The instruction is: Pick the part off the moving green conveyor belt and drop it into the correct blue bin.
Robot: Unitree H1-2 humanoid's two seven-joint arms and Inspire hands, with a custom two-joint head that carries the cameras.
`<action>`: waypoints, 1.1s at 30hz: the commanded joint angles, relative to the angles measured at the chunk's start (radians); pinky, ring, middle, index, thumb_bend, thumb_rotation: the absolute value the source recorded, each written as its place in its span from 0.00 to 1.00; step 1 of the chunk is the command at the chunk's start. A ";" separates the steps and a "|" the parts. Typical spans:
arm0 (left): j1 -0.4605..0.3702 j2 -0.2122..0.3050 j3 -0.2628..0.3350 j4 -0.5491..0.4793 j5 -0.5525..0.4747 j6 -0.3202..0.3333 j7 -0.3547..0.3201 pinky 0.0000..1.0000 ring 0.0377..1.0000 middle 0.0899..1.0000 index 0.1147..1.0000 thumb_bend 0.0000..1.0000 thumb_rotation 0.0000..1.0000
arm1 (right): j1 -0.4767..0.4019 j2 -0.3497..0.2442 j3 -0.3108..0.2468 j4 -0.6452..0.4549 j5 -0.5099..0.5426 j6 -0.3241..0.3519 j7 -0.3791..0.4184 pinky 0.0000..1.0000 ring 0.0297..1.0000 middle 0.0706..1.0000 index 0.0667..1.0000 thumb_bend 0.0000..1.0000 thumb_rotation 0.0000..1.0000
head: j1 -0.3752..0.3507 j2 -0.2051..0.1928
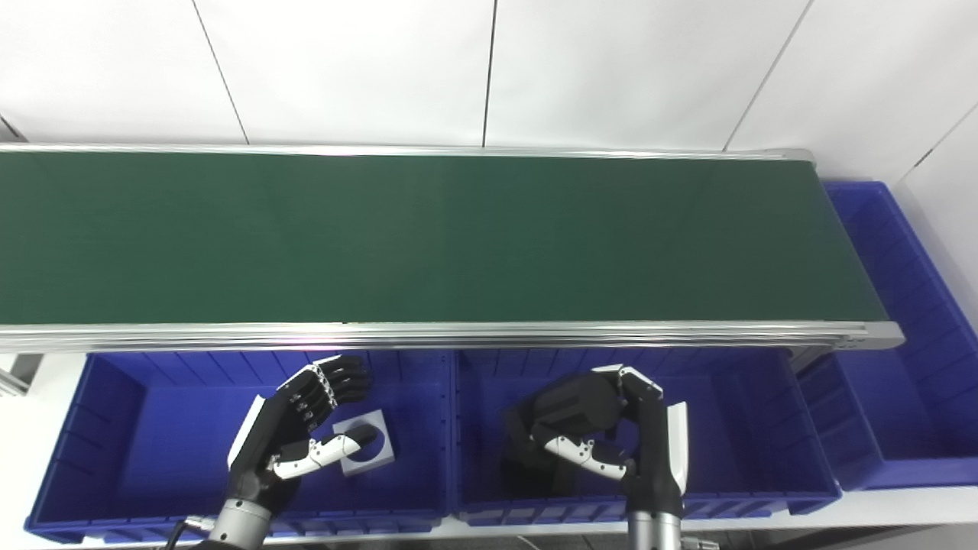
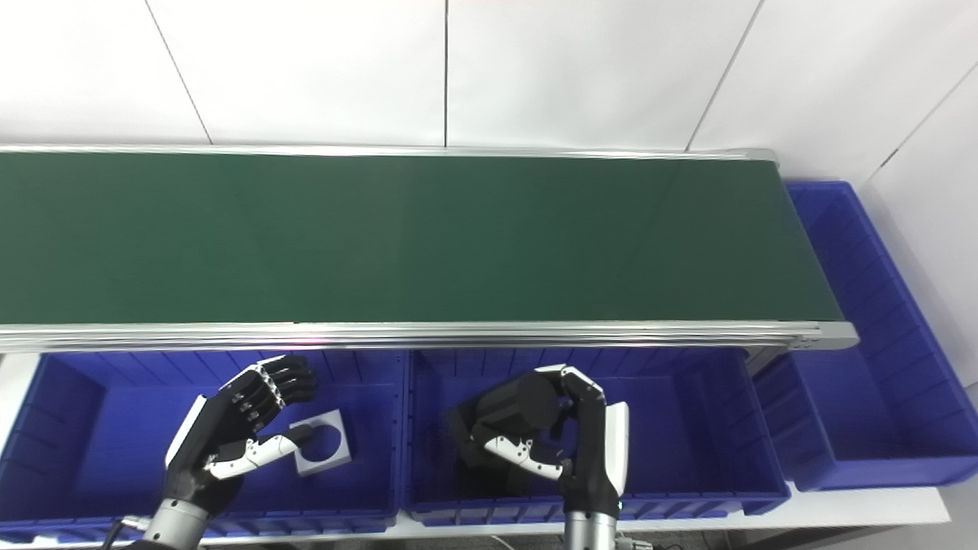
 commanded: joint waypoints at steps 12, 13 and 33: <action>-0.007 -0.011 0.002 -0.017 -0.001 -0.023 0.003 0.73 0.69 0.68 0.66 0.66 0.00 | -0.114 0.029 -0.152 0.070 -0.023 0.002 -0.107 0.07 0.43 0.05 0.07 0.51 0.00 | 0.005 -0.013; -0.008 -0.012 0.002 -0.016 -0.001 -0.023 0.003 0.73 0.69 0.68 0.66 0.66 0.00 | -0.116 0.031 -0.157 0.067 -0.012 0.013 -0.097 0.07 0.43 0.05 0.07 0.51 0.00 | 0.006 -0.014; -0.021 -0.014 -0.004 0.002 0.003 -0.025 -0.002 0.73 0.69 0.68 0.67 0.66 0.00 | -0.055 -0.024 -0.075 -0.046 0.013 0.195 0.161 0.64 0.74 0.79 0.82 0.74 0.21 | 0.004 -0.024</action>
